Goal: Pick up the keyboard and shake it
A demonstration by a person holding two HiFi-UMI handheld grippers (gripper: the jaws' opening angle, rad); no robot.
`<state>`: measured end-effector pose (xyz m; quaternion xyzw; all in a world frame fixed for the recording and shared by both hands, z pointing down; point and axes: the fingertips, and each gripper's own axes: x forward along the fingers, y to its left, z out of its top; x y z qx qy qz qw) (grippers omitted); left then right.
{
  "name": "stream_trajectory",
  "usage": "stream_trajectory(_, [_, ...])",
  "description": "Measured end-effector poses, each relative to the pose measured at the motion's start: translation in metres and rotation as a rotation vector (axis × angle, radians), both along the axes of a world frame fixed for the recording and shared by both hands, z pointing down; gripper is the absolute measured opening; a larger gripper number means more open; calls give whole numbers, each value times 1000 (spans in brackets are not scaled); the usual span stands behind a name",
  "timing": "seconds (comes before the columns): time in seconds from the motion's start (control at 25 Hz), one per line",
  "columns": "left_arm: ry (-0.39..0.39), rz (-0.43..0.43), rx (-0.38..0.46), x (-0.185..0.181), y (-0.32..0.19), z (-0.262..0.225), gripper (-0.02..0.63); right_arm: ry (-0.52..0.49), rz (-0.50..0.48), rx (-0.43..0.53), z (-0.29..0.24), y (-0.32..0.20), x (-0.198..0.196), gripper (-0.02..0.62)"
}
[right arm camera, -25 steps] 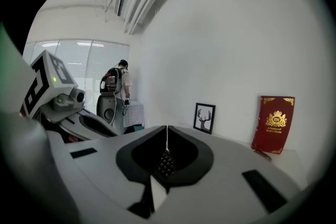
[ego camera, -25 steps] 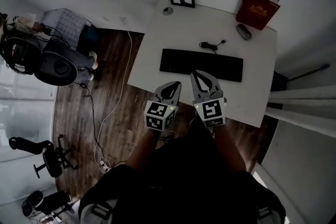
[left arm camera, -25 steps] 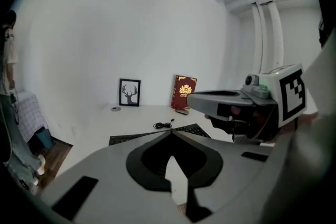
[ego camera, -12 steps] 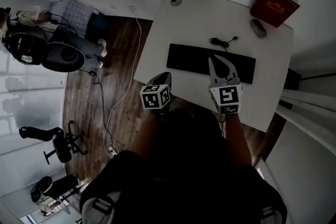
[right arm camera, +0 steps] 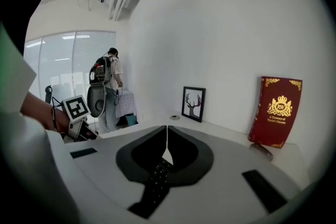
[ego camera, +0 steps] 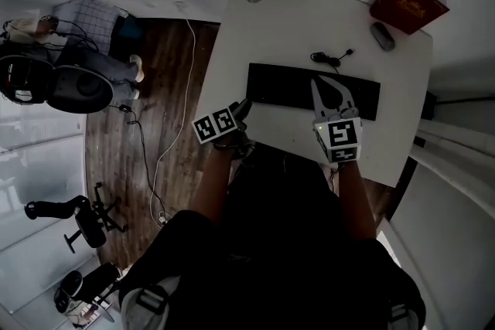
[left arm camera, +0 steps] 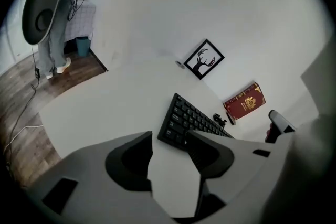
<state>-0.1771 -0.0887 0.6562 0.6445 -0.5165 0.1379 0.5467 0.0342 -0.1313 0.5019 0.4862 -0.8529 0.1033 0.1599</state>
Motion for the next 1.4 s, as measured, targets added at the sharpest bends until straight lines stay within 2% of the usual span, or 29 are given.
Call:
stream_trajectory(0.28, [39,33,-91,8,-21,31,200,50,-2,-5,-1,-20,-10,21])
stream_trajectory(0.56, [24,96,-149,11,-20,36,207,59,7,-29,12,-32,-10,21])
stream_trajectory(0.6, [10,122,-151,11,-19,37,193,65,4,-41,17,-32,-11,21])
stream_trajectory(0.64, [6,146,-152,11,-18,38,149,75,-1,-59,24,-30,-12,21])
stream_trajectory(0.72, [37,157,-154,12,-18,38,117,107,-21,-111,43,-25,-13,21])
stream_trajectory(0.88, [61,148,-132,10,-19,37,92,152,-65,-197,74,-10,-17,21])
stream_trajectory(1.04, [103,132,-118,8,-19,35,75,274,-96,-234,98,2,-17,21])
stream_trajectory(1.24, [109,160,-74,10,-26,18,66,472,-226,-158,120,17,-36,26])
stream_trajectory(1.28, [107,173,-65,12,-27,13,64,494,-265,-147,123,22,-45,46])
stream_trajectory(1.36, [103,202,-52,14,-29,2,63,566,-368,-134,132,33,-65,319])
stream_trajectory(1.4, [104,210,-46,15,-29,-3,63,631,-420,-118,137,38,-73,333])
